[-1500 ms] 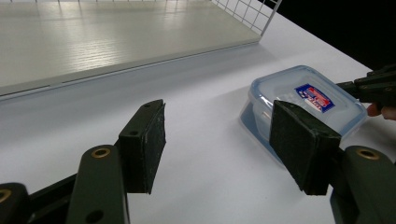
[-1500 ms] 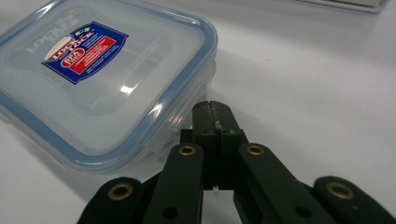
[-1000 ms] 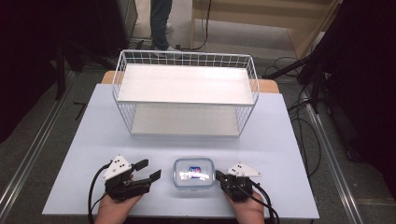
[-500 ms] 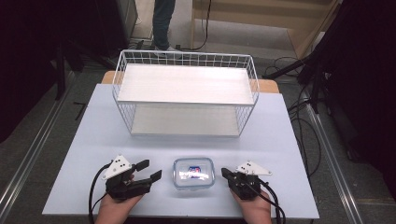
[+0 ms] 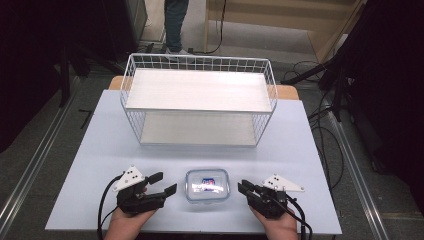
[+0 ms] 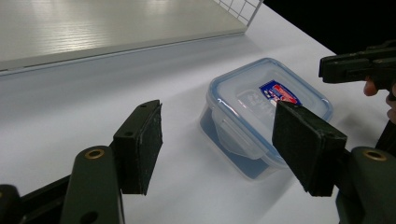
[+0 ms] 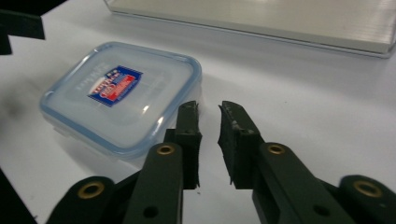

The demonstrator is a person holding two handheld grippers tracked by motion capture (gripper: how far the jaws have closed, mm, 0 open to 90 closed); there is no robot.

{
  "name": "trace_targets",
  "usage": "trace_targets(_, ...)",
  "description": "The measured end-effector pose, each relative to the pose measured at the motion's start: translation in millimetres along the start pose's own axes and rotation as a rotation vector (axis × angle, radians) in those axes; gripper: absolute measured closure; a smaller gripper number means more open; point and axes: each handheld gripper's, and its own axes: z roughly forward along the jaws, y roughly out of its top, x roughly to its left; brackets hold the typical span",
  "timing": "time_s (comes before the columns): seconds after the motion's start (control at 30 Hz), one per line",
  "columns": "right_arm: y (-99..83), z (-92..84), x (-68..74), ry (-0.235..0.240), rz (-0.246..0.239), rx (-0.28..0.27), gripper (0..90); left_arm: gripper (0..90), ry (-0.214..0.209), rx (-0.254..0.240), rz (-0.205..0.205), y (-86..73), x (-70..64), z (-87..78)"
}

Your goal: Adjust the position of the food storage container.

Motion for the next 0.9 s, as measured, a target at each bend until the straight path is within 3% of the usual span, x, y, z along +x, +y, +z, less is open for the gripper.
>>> trace_targets(0.13, 2.1, -1.5, 0.9, 0.019, 0.01, -0.017, 67.1, 31.4, -0.016, 0.014, -0.01, 0.3, -1.7, 3.8)
trace_targets(0.27, 7.6, -3.1, 3.0, 0.076, 0.042, -0.035, 52.1, 29.4, -0.031, 0.026, -0.023, 0.2, -5.8, 9.2)
trace_targets(0.43, 9.8, -1.5, 4.6, 0.088, 0.045, -0.039, 43.8, 28.5, -0.044, 0.032, -0.043, 1.5, -6.4, 12.2)
trace_targets(0.7, 10.2, 7.8, 4.9, 0.112, 0.063, -0.012, 33.8, 25.6, -0.078, 0.048, -0.077, 0.0, -4.5, 20.3)
trace_targets(0.83, 10.1, 17.6, 2.6, 0.124, 0.085, 0.008, 27.3, 24.4, -0.079, 0.069, -0.071, -1.6, -1.9, 22.1)
trace_targets(0.9, 10.6, 22.3, 2.2, 0.14, 0.094, 0.014, 23.3, 22.3, -0.099, 0.068, -0.096, -0.5, -1.2, 23.8)
